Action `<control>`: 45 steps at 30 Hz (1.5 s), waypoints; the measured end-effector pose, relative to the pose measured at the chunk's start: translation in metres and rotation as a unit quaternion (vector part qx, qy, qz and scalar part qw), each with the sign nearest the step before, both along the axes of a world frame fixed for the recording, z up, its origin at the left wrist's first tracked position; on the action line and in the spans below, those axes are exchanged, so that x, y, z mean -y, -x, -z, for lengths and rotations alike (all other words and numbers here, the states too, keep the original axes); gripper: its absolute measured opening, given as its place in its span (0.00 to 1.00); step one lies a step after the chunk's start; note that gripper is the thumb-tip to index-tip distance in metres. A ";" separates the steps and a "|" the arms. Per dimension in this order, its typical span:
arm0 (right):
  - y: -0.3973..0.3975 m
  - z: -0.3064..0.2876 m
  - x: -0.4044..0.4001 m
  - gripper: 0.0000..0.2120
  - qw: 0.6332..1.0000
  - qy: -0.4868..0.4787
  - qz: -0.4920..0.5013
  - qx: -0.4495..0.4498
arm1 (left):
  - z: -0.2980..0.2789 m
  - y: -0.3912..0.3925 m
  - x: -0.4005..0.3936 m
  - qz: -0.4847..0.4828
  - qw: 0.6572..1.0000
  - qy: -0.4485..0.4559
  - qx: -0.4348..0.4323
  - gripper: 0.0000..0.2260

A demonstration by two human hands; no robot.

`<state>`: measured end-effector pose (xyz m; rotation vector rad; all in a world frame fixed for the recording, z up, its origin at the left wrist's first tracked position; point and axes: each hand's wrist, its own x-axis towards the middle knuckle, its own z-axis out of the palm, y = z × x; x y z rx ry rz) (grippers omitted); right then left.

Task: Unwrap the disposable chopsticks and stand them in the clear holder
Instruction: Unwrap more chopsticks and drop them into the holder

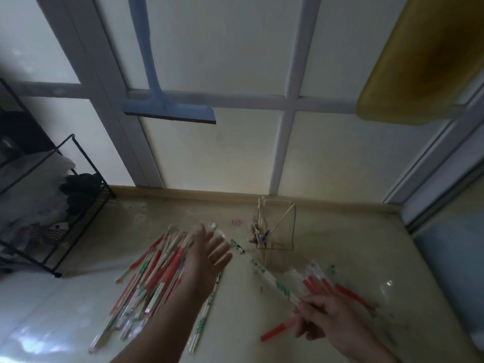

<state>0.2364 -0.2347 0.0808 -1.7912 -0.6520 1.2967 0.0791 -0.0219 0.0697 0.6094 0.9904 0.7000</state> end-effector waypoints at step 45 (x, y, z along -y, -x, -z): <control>-0.028 -0.012 -0.011 0.07 0.940 -0.203 0.271 -0.036 | -0.007 -0.021 0.098 0.488 0.843 -0.210 -0.082 0.09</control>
